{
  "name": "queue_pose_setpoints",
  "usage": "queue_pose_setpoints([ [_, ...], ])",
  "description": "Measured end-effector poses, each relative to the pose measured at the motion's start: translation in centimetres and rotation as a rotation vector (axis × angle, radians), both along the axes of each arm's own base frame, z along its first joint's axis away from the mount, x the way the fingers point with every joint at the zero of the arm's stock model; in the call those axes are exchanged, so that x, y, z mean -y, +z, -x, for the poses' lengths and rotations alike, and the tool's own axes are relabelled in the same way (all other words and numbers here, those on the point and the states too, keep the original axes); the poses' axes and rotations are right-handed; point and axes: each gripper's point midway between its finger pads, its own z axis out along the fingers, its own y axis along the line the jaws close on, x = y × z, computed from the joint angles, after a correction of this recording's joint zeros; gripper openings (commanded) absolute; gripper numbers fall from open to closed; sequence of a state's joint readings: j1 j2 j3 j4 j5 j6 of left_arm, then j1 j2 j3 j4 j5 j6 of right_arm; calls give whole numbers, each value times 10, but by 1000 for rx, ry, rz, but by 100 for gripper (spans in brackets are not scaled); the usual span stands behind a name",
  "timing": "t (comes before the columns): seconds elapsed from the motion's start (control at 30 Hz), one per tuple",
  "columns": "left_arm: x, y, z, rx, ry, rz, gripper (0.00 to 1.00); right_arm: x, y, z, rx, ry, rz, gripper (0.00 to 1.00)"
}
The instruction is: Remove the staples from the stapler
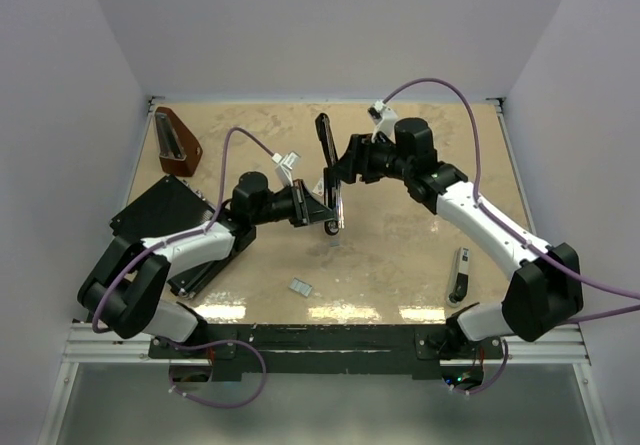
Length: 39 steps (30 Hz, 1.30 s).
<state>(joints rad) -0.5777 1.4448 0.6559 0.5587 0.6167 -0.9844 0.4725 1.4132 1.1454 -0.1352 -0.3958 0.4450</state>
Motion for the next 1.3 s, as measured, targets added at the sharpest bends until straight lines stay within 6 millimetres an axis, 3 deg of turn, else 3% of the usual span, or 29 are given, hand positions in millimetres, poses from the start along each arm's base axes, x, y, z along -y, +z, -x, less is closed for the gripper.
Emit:
queue_pose_setpoints([
  [0.2, -2, 11, -2, 29, 22, 14, 0, -7, -2, 5, 4, 9, 12, 47],
  [0.47, -2, 12, -3, 31, 30, 13, 0, -23, -4, 16, 15, 10, 40, 39],
  [0.5, -2, 12, -3, 31, 30, 13, 0, -24, -5, 15, 19, 2, 46, 25],
  [0.6, -3, 12, -5, 37, 37, 11, 0, -24, -5, 13, 22, -41, 61, 5],
  [0.63, -3, 12, -6, 43, 44, 9, 8, -25, -4, 12, 18, -61, 55, 0],
  [0.7, -4, 12, -7, 50, 49, 6, 27, -25, -2, 11, 21, -88, 52, 0],
  [0.73, -4, 13, -8, 59, 50, 4, 42, -25, 0, 11, 22, -96, 51, 0],
  [0.9, -12, 15, -12, 89, 91, -27, 63, -18, 4, 12, 40, -129, 70, 0],
  [0.93, -14, 17, -12, 97, 96, -29, 76, -16, 5, 10, 45, -142, 81, 0],
  [0.97, -15, 21, -11, 114, 96, -29, 80, -14, 6, 7, 53, -154, 96, 0],
  [1.07, -16, 34, -8, 165, 86, -39, 86, -9, 1, -5, 39, -177, 157, 0],
  [1.17, -20, 42, -9, 211, 85, -78, 91, 0, -1, -32, 42, -220, 213, 0],
  [1.3, -35, 50, -17, 279, 133, -213, 98, 47, -17, -79, 20, -350, 301, 0],
])
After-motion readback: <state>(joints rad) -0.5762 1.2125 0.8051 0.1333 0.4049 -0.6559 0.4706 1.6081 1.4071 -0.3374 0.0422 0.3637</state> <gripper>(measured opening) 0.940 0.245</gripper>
